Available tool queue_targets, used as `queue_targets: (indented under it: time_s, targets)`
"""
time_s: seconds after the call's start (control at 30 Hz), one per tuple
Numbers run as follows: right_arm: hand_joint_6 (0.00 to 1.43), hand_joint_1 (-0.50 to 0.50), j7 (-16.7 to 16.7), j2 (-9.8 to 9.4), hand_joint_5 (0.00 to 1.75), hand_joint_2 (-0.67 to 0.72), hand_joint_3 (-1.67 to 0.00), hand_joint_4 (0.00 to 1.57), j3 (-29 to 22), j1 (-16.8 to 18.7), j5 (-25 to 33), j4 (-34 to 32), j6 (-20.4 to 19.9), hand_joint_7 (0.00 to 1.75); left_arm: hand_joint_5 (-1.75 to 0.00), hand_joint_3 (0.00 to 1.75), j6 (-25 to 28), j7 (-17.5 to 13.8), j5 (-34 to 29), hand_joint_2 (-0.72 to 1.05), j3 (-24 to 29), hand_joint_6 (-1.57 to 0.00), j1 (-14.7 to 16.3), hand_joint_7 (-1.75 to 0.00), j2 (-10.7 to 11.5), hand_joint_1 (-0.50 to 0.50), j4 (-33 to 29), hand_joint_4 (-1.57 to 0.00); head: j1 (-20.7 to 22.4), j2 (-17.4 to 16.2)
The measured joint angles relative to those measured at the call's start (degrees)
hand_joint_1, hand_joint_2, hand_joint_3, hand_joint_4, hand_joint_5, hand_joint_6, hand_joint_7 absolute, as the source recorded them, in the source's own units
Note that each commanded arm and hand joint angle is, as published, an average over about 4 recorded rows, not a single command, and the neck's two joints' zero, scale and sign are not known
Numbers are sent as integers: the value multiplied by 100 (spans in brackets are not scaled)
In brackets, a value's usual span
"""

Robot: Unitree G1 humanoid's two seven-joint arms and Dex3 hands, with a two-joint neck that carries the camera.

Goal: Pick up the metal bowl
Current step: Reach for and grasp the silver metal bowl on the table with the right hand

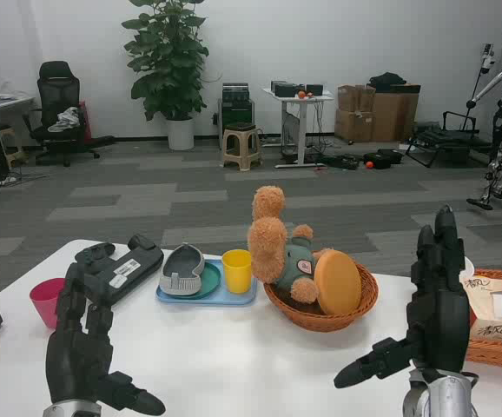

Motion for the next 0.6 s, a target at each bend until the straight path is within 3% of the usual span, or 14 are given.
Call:
queue_targets:
  time_s: [0.1, 0.2, 0.27, 0.6]
  targets:
    - [0, -42, 374, -44, 0, 69, 0, 0, -137, 101, 103, -365, 205, 0, 0, 9, 105, 38, 198, -68, 460, 0, 144, 0, -57, -50, -645, 0, -162, -403]
    - [0, -42, 1058, -181, 0, 72, 0, 0, -445, 265, 269, -1135, 525, 0, 0, 9, 169, 221, 671, -72, 1442, 0, 251, 0, -87, -50, -1914, 0, -177, -414]
    - [0, -42, 1301, -271, 0, 72, 0, 0, -604, 311, 308, -1477, 615, 0, 0, 9, 120, 337, 888, -72, 1898, 0, 253, 0, -66, -50, -2437, 0, -185, -421]
    - [0, -42, 1352, -310, 0, 72, 0, 0, -661, 340, 205, -1573, 661, 0, 0, 9, 95, 403, 1006, -72, 2008, 0, 285, 0, -92, -48, -2568, 0, -200, -455]
